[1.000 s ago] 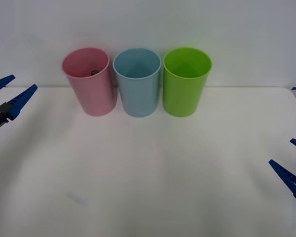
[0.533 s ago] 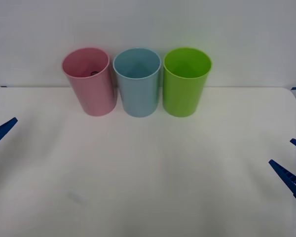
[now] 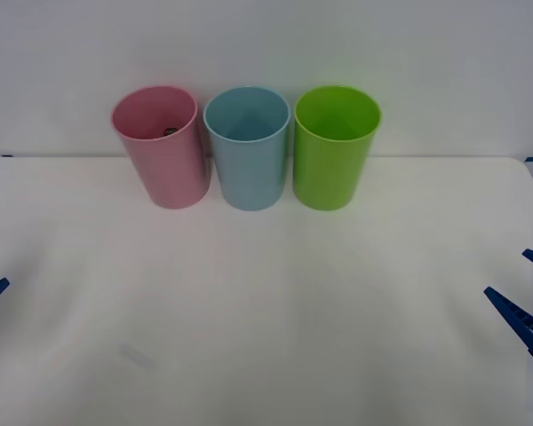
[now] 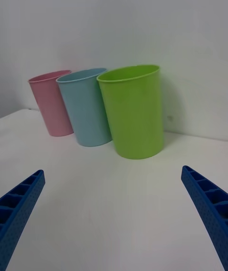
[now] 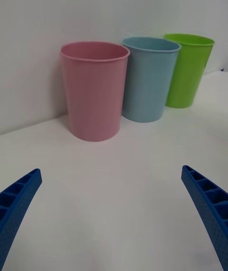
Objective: Grasp the object on the table and drop it into the matching bin: aluminum can to the light blue bin, PET bottle to the pink bin.
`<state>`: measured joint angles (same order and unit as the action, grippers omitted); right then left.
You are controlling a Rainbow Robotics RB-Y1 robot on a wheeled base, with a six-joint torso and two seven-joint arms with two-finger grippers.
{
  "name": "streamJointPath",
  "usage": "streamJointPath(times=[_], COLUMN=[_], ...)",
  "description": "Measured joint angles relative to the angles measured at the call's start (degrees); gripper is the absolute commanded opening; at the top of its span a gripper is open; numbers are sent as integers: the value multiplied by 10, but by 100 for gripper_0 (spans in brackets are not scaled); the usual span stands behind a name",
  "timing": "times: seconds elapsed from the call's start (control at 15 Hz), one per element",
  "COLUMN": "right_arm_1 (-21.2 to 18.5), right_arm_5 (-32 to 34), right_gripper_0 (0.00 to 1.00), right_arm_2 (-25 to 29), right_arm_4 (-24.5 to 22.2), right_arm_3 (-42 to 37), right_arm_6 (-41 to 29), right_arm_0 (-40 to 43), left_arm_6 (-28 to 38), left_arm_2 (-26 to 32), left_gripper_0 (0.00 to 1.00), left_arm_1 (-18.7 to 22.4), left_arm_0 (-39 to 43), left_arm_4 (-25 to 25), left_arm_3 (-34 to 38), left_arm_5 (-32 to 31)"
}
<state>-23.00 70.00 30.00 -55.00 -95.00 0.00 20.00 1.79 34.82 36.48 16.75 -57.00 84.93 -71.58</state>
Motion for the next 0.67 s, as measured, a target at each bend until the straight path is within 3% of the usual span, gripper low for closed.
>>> streamJointPath(times=[0.67], right_arm_1=[0], right_arm_5=[0], right_gripper_0=[100], right_arm_2=[0], right_arm_4=[0], right_arm_3=[0], right_arm_6=[0], right_arm_0=[0], left_arm_6=[-26], left_arm_2=[-36], left_gripper_0=[100], left_arm_1=[0], left_arm_0=[36], left_arm_4=[0], left_arm_3=[1], left_arm_5=[-3])
